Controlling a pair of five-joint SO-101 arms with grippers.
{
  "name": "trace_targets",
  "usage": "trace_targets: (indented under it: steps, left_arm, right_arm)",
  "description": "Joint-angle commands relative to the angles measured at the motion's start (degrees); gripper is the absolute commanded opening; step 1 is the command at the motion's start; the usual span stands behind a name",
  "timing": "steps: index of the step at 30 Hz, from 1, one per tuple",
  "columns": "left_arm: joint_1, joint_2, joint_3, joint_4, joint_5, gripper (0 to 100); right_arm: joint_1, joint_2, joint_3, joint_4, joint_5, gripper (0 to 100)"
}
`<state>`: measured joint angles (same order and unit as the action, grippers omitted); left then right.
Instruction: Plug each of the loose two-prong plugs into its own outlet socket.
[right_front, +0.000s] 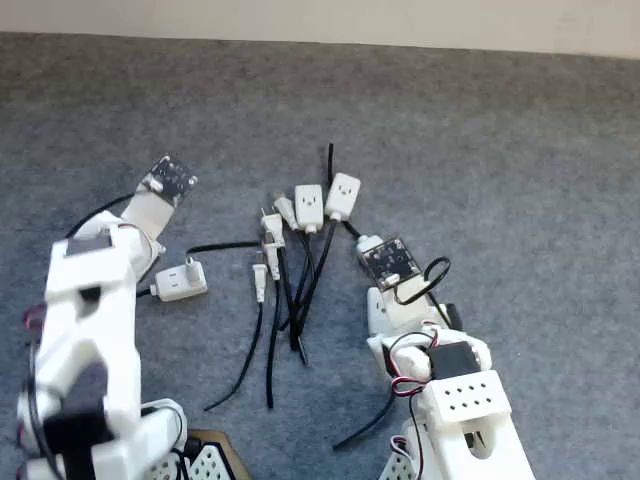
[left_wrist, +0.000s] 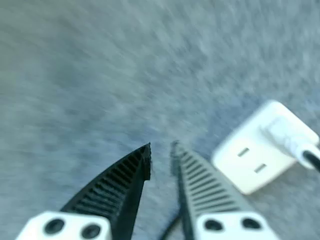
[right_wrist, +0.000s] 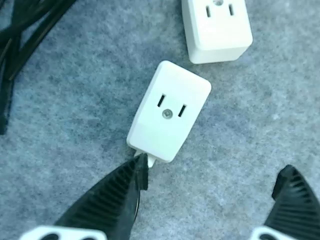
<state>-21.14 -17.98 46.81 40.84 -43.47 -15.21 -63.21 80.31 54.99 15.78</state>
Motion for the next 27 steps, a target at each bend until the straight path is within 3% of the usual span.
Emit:
trace_targets:
  steps: [1,4,6,9,12,15,22,27]
  left_arm:
    - [-0.6,11.1,-19.6,25.6,0.9,20]
    - [-0.4,12.7,-31.3,44.3,0.7,25]
    - [-0.7,12.7,-37.3,52.1,0.4,23]
    - [-0.7,13.1,-43.9,55.6,-0.6,17]
    - [0.5,13.3,-42.7,59.0,-10.8,19]
    - [2.4,13.3,-36.4,57.5,-14.7,23]
    - [9.6,13.3,-26.9,43.9,-14.9,26]
    - [10.9,13.3,-23.2,29.7,-12.3,27]
  right_arm:
    - [-0.7,-0.8,0.7,-0.8,0.7,37.5]
    - [-0.7,-0.9,0.7,-0.8,0.7,37.5]
    - [-1.4,-0.9,0.7,-0.9,0.7,37.5]
    - [-2.8,-0.9,0.8,-0.9,0.7,37.5]
    - [-2.9,-0.9,0.8,-0.9,0.7,37.5]
    - [-2.9,-0.9,0.8,-0.9,0.7,37.5]
    - [-3.0,-0.9,0.8,-0.9,0.7,37.5]
    - [-3.0,-0.9,0.8,-0.9,0.6,37.5]
